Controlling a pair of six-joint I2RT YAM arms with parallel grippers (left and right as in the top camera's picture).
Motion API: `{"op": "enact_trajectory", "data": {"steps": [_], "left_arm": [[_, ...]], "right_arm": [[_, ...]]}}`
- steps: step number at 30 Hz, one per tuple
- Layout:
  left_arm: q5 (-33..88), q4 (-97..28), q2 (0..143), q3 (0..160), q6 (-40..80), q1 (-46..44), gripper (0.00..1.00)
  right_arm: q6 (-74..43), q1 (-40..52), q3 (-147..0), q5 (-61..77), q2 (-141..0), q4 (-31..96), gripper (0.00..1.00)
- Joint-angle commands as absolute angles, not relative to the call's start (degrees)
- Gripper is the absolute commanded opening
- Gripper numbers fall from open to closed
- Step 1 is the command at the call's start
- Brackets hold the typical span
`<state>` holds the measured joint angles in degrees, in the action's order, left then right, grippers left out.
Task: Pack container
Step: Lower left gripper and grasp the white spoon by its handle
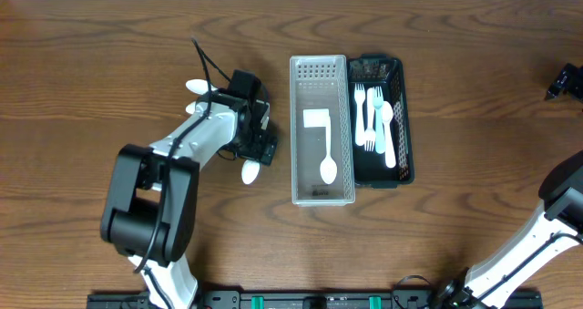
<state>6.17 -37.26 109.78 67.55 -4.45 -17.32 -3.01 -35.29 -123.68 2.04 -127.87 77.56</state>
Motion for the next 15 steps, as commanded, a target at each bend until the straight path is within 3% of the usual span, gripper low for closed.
{"op": "enact_trajectory", "data": {"steps": [1, 12, 14, 15], "left_arm": [[6.20, -37.41, 112.27, 67.68, -3.95, -17.23, 0.98], [6.22, -36.95, 112.36, 67.68, -3.97, -17.23, 0.99], [6.22, -36.95, 112.36, 67.68, -3.97, -17.23, 0.87], [6.22, -36.95, 112.36, 67.68, -3.97, -17.23, 0.73]], "right_arm": [[-3.81, -34.96, -123.57, 1.91, -126.45, 77.58, 0.99], [-3.81, -34.98, -123.57, 1.91, -126.45, 77.58, 0.99], [-3.81, -34.96, -123.57, 1.91, -126.45, 77.58, 0.99], [-3.81, -34.96, -123.57, 1.91, -126.45, 77.58, 0.99]]}}
